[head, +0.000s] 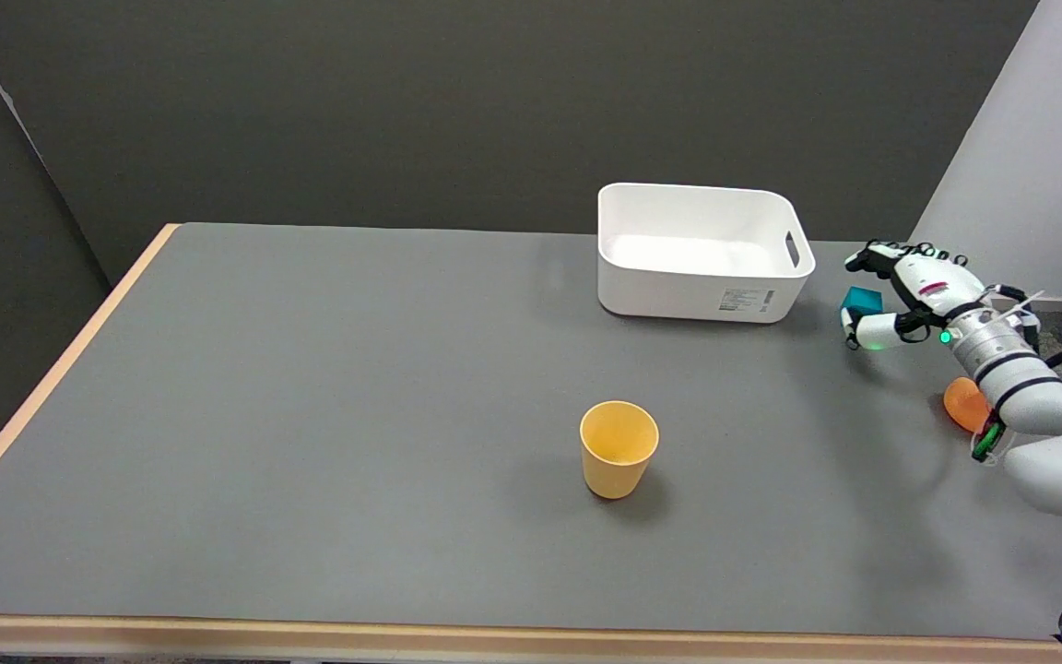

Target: Pick up the blue cube.

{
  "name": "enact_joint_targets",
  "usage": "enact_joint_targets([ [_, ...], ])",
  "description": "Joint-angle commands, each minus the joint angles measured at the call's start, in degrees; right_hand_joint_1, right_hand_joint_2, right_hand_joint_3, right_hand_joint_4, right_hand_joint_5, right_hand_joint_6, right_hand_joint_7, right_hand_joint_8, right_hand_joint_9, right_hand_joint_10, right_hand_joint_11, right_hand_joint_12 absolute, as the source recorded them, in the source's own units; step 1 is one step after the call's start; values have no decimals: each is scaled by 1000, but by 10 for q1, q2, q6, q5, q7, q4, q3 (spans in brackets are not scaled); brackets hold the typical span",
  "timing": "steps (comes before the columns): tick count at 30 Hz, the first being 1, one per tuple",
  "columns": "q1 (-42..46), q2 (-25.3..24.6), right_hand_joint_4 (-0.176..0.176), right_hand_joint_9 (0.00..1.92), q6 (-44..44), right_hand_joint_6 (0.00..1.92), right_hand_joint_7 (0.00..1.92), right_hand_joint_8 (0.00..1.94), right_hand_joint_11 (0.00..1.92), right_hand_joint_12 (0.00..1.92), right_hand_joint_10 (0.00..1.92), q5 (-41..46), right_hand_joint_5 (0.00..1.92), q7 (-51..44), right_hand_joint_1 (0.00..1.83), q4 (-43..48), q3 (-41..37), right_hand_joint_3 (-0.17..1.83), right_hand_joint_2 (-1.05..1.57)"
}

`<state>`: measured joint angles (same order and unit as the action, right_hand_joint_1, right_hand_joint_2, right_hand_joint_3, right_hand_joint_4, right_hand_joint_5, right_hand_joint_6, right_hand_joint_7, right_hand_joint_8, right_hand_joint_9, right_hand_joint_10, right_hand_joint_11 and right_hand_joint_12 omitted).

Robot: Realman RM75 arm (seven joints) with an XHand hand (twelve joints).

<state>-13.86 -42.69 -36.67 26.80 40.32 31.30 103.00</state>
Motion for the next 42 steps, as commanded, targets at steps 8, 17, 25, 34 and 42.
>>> enact_joint_targets([
  [8, -45, -14, 42, 316, 6, 665, 383, 429, 77, 1238, 795, -28, 340, 25, 868, -47, 32, 972, 670],
  [17, -49, -20, 45, 315, 10, 689, 376, 451, 91, 1210, 780, -32, 337, 39, 873, -58, 35, 1015, 695],
  [25, -57, -26, 47, 317, 11, 703, 380, 450, 90, 1211, 780, -31, 336, 42, 898, -74, 35, 1017, 705],
  [34, -63, -35, 50, 316, 9, 716, 380, 447, 89, 1210, 775, -32, 335, 52, 913, -89, 35, 1018, 713],
  [42, -70, -35, 62, 347, 6, 874, 449, 519, 95, 1241, 794, -49, 294, 50, 1017, -93, 40, 987, 817],
])
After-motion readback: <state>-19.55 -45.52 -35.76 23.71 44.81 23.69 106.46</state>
